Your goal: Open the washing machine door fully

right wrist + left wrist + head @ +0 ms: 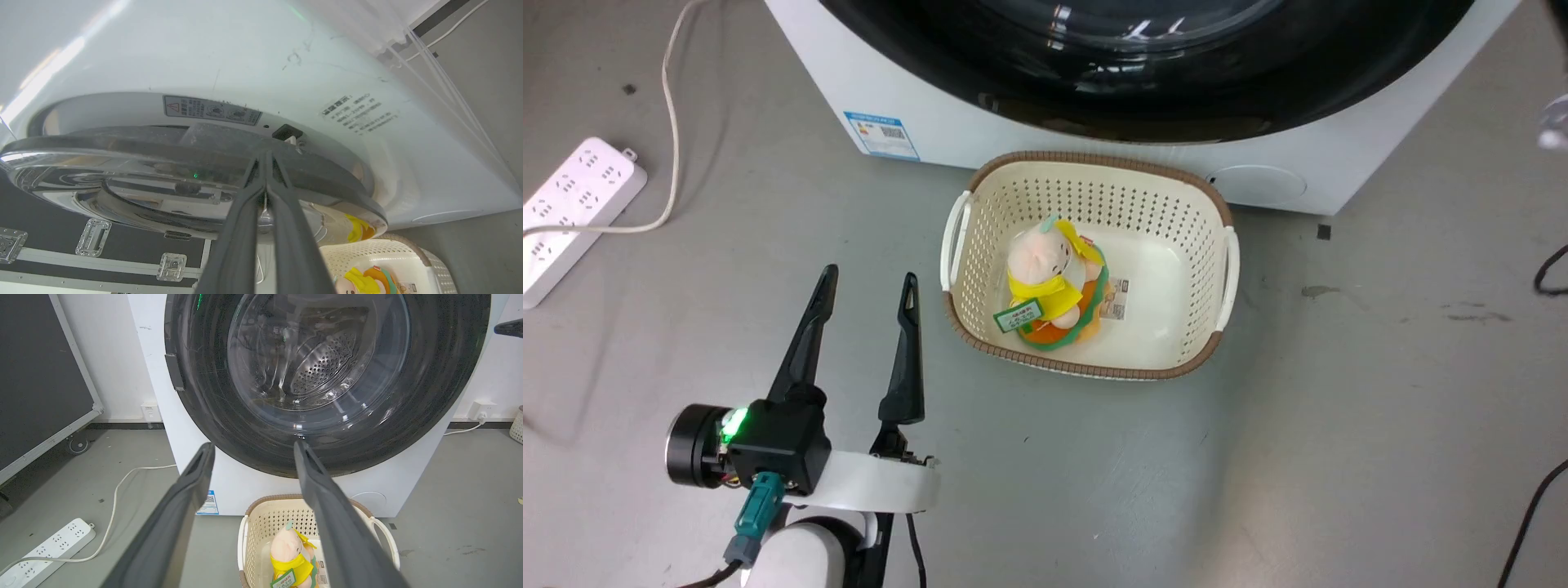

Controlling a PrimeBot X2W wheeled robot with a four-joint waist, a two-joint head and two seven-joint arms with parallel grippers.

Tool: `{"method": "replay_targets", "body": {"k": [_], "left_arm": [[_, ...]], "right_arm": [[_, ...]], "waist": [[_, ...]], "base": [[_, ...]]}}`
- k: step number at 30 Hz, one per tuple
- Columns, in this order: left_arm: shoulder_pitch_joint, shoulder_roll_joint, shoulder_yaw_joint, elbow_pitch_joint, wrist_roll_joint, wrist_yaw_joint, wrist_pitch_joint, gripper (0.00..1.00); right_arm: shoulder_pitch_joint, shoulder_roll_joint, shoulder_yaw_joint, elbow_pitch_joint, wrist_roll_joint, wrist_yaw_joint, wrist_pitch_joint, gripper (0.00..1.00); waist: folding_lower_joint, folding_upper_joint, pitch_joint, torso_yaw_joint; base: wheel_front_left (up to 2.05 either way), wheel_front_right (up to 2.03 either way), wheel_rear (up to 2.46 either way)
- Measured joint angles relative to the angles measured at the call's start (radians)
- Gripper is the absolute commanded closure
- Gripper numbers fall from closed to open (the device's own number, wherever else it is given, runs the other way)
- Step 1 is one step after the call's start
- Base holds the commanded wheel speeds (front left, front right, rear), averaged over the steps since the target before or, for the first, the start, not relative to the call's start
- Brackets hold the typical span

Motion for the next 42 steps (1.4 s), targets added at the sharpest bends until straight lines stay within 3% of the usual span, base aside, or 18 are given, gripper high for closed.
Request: {"method": "replay_targets", "body": {"k": [7,22,32,42], "left_arm": [[-0.017,0.000,-0.009,-0.007,-0.003,0.003,-0.016,0.00],[-0.063,0.000,-0.042,-0.021,-0.027,0.026,-0.048,0.00],[-0.070,0.000,-0.050,-0.011,-0.036,0.035,-0.060,0.00],[0.005,0.000,-0.063,0.045,-0.046,0.028,-0.060,0.00]], "right_arm": [[-0.116,-0.036,-0.021,0.127,0.058,0.000,0.047,1.00],[-0.360,-0.112,-0.016,0.369,0.168,0.000,0.252,1.00],[-0.274,-0.114,-0.004,0.423,0.215,0.000,0.337,1.00],[-0.017,-0.011,0.015,0.314,0.231,0.000,0.426,1.00]], "waist": [[0.0000,0.0000,0.033,0.013],[0.0000,0.0000,0.105,0.064],[-0.0001,0.0000,0.029,0.065],[-0.0002,0.0000,-0.119,0.047]], "base": [[0.00,0.00,0.00],[0.00,0.00,0.00],[0.00,0.00,0.00],[0.00,0.00,0.00]]}}
